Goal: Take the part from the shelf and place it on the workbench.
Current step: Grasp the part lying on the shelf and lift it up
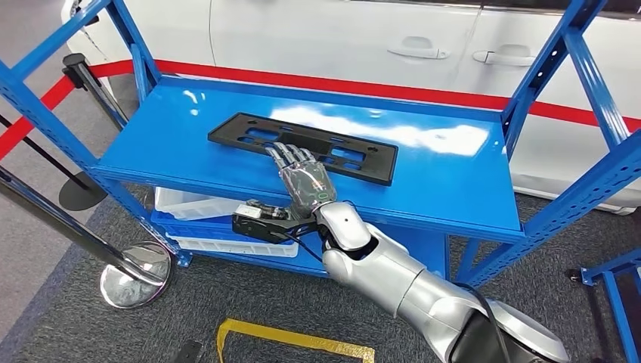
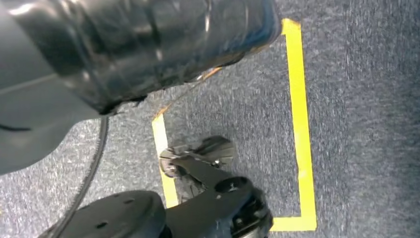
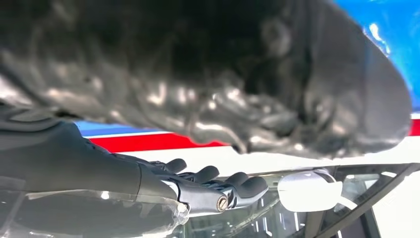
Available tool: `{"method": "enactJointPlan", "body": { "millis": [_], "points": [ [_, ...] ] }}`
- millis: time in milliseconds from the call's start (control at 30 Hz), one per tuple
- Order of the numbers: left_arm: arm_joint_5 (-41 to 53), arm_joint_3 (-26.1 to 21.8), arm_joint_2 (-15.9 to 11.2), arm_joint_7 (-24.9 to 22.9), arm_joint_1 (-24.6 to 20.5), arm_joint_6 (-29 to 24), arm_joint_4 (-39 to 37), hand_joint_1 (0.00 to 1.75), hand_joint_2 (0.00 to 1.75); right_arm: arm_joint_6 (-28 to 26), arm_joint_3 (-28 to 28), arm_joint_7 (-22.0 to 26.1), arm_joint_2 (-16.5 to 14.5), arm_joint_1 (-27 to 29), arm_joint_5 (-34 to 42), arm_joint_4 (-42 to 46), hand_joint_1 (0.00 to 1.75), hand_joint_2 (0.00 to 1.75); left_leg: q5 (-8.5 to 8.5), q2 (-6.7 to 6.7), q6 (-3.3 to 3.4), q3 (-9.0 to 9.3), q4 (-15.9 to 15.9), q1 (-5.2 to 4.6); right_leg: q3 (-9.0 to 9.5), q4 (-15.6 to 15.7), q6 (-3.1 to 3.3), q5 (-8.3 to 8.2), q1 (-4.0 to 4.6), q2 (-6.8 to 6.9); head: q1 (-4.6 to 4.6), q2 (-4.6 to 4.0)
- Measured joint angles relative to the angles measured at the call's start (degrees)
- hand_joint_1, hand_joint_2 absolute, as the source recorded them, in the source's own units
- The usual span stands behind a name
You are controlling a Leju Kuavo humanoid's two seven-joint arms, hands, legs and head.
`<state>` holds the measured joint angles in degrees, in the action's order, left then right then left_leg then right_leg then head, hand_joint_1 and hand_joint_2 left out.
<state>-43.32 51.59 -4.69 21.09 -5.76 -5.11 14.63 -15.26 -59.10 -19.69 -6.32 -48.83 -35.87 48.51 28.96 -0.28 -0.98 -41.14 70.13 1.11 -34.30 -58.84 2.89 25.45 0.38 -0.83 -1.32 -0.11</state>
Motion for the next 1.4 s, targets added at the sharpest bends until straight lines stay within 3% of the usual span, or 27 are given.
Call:
{"method": "enactJointPlan", "body": {
  "millis": [67, 100, 167, 267, 333, 400, 433, 467, 533, 600, 633, 733, 800, 900, 933, 967, 1000, 1067, 1133, 1233, 1300, 1333, 1400],
  "points": [
    [-0.01, 0.01, -0.01, 0.0, -0.07, 0.0, -0.01, 0.0, 0.0, 0.0, 0.0, 0.0, 0.0, -0.04, -0.04, -0.01, 0.0, 0.0, -3.76, 0.02, 0.39, 2.96, -7.41, -0.16, 0.44, -0.32, -0.26, 0.67, 0.12, -0.09, 0.01, 0.0],
    [-0.01, 0.02, -0.01, -0.01, -0.17, 0.0, 0.0, 0.0, 0.0, 0.0, 0.0, 0.0, 0.0, -0.06, -0.06, -0.01, 0.0, 0.0, -4.51, -0.01, 0.64, 4.11, -9.92, -0.29, 0.53, -0.37, -0.47, 0.9, 0.19, -0.1, 0.02, 0.0],
    [0.01, 0.05, -0.01, -0.01, -0.26, 0.0, 0.0, 0.0, 0.0, 0.0, 0.0, 0.01, 0.0, -0.03, -0.1, -0.01, 0.0, 0.0, -4.24, -0.11, 1.05, 4.91, -11.44, -0.6, 0.55, -0.26, -0.91, 1.05, 0.31, -0.1, 0.1, 0.0],
    [0.0, 0.1, 0.01, -0.01, -0.12, 0.0, -0.01, 0.0, 0.0, -0.01, 0.0, 0.02, 0.01, -0.08, -0.16, -0.01, 0.0, 0.0, -4.23, -0.15, 1.9, 5.6, -12.26, -0.29, 0.34, -1.12, -1.71, 1.87, 0.25, 0.03, 0.23, 0.0],
    [-0.01, 0.11, 0.01, 0.0, -0.16, 0.0, -0.01, 0.0, 0.0, -0.01, 0.0, 0.04, 0.02, -0.08, -0.21, -0.02, 0.0, 0.0, -4.07, -0.08, 2.46, 6.29, -12.64, -0.16, -2.1, -6.15, -2.23, 4.16, 0.07, 0.16, 0.27, 0.0],
    [-0.03, 0.14, -0.02, 0.0, -0.24, -0.01, -0.01, 0.0, 0.0, 0.04, 0.0, 0.09, 0.08, 0.21, -0.27, -0.09, 0.0, 0.0, -3.7, -0.04, 2.81, 6.65, -12.63, -0.2, -6.37, -13.48, -2.55, 6.47, -0.24, 0.2, 0.29, 0.0],
    [-0.05, 0.14, -0.04, 0.01, -0.22, -0.02, -0.01, 0.0, 0.0, 0.1, 0.0, 0.11, 0.12, 0.39, -0.29, -0.16, 0.0, 0.0, -3.51, -0.05, 2.85, 6.83, -12.6, -0.21, -7.93, -15.59, -2.65, 6.52, -0.41, 0.21, 0.3, 0.0],
    [-0.08, 0.15, -0.06, 0.03, -0.19, -0.03, -0.01, 0.0, 0.0, 0.15, 0.0, 0.13, 0.16, 0.5, -0.31, -0.22, 0.0, 0.0, -3.29, -0.09, 2.83, 7.04, -12.56, -0.21, -8.49, -15.58, -2.7, 5.46, -0.57, 0.21, 0.3, 0.0],
    [-0.15, 0.16, -0.07, 0.08, -0.13, -0.04, -0.01, 0.0, 0.0, 0.22, 0.0, 0.17, 0.2, 0.52, -0.32, -0.27, 0.0, 0.0, -2.74, -0.17, 2.6, 7.66, -12.44, -0.17, -6.43, -9.65, -2.61, 1.08, -0.78, 0.23, 0.31, 0.0],
    [-0.2, 0.2, -0.06, 0.11, -0.17, -0.04, -0.01, 0.0, 0.0, 0.25, 0.01, 0.22, 0.19, 0.42, -0.32, -0.28, 0.0, 0.0, -2.11, -0.24, 2.1, 8.05, -12.22, -0.28, -3.47, -3.06, -2.36, -1.55, -0.67, 0.2, 0.28, 0.0],
    [-0.22, 0.22, -0.05, 0.12, -0.21, -0.04, -0.01, 0.0, 0.0, 0.27, 0.01, 0.25, 0.19, 0.38, -0.32, -0.28, 0.0, 0.0, -1.94, -0.26, 1.77, 8.09, -12.19, -0.31, -2.66, -1.34, -2.21, -1.77, -0.53, 0.16, 0.25, 0.0],
    [-0.23, 0.28, -0.06, 0.14, -0.27, -0.04, -0.01, 0.0, 0.0, 0.32, 0.02, 0.25, 0.17, 0.33, -0.33, -0.31, 0.0, 0.0, -1.63, -0.17, 0.74, 8.19, -12.32, -0.1, -1.98, -0.29, -1.51, -1.32, -0.3, -0.03, 0.22, 0.0],
    [-0.3, 0.31, -0.04, 0.16, -0.29, -0.04, -0.01, 0.0, 0.0, 0.36, 0.02, 0.28, 0.15, 0.19, -0.35, -0.3, 0.0, 0.0, -0.32, -0.05, 0.28, 7.31, -10.03, 0.01, -1.18, 0.32, -0.89, -1.23, -0.48, -0.01, 0.09, 0.0],
    [-0.41, 0.34, -0.01, 0.18, -0.27, -0.02, -0.01, 0.0, 0.0, 0.93, 0.02, 0.32, 0.13, 0.19, -0.38, -0.31, 0.0, 0.0, 3.21, 0.0, -0.11, 1.66, 0.06, 0.03, -0.36, 0.56, -0.22, -0.75, -0.35, 0.17, -0.02, 0.0],
    [-0.43, 0.36, -0.01, 0.17, -0.19, -0.01, -0.01, 0.0, 0.0, 1.2, 0.02, 0.32, 0.13, 0.31, -0.38, -0.33, 0.0, 0.0, 3.42, 0.0, -0.18, -0.07, 2.45, 0.04, -0.19, 0.52, -0.09, -0.55, -0.25, 0.17, -0.01, 0.0],
    [-0.46, 0.37, -0.02, 0.16, -0.1, 0.01, -0.01, 0.0, 0.0, 1.47, 0.02, 0.31, 0.13, 0.42, -0.33, -0.34, 0.0, 0.0, 2.62, 0.0, -0.18, -0.9, 2.93, 0.03, 0.0, 0.44, -0.04, -0.33, -0.2, 0.11, -0.01, 0.0],
    [-0.49, 0.38, -0.02, 0.15, -0.04, 0.03, -0.01, 0.0, 0.0, 1.75, 0.02, 0.3, 0.13, 0.49, -0.12, -0.36, 0.0, 0.0, 0.85, 0.0, -0.09, -0.67, 1.27, 0.03, 0.23, 0.33, -0.04, -0.05, -0.17, 0.05, -0.03, 0.0],
    [-0.55, 0.39, -0.03, 0.13, -0.05, 0.04, -0.01, 0.0, 0.0, 2.47, 0.02, 0.27, 0.09, 0.48, 0.64, -0.38, 0.0, 0.87, -3.34, 0.01, 0.26, 2.01, -5.71, -0.01, 0.85, 0.12, -0.26, 0.6, -0.17, -0.05, -0.02, 0.0],
    [-0.57, 0.39, -0.03, 0.1, -0.21, 0.07, -0.01, 0.0, 0.0, 3.27, 0.02, 0.29, 0.04, 0.36, 1.52, -0.44, 0.0, 1.75, -4.93, -0.03, 0.69, 4.36, -10.88, -0.29, 1.14, -0.08, -0.73, 1.17, 0.0, -0.06, 0.01, 0.0],
    [-0.59, 0.43, -0.03, 0.08, -0.26, 0.13, -0.01, 0.0, 0.0, 3.92, 0.02, 0.34, -0.01, 0.24, 2.18, -0.61, 0.0, 1.75, -4.49, -0.15, 1.42, 5.13, -12.01, -0.44, 1.29, 0.14, -1.56, 1.62, 0.12, 0.0, 0.06, 0.0],
    [-0.61, 0.43, -0.03, 0.09, -0.14, 0.13, -0.01, 0.0, 0.0, 4.01, 0.02, 0.34, -0.01, 0.14, 2.18, -0.66, 0.0, 1.75, -4.36, -0.13, 2.04, 5.86, -12.58, -0.19, 0.73, -1.69, -2.12, 2.8, 0.11, 0.11, 0.15, 0.0],
    [-0.62, 0.43, -0.03, 0.09, -0.15, 0.13, -0.01, 0.0, 0.0, 4.07, 0.02, 0.33, 0.0, 0.1, 2.14, -0.67, 0.0, 1.75, -4.27, -0.1, 2.36, 6.25, -12.79, -0.07, -0.46, -4.23, -2.37, 3.99, 0.07, 0.17, 0.16, 0.0],
    [-0.62, 0.43, -0.05, 0.09, -0.24, 0.13, -0.01, 0.0, 0.0, 4.29, 0.02, 0.32, 0.02, 0.22, 2.09, -0.76, 0.0, 1.75, -3.87, -0.06, 2.77, 6.67, -12.82, -0.2, -4.61, -11.75, -2.69, 6.67, -0.16, 0.22, 0.21, 0.0]
  ]
}}
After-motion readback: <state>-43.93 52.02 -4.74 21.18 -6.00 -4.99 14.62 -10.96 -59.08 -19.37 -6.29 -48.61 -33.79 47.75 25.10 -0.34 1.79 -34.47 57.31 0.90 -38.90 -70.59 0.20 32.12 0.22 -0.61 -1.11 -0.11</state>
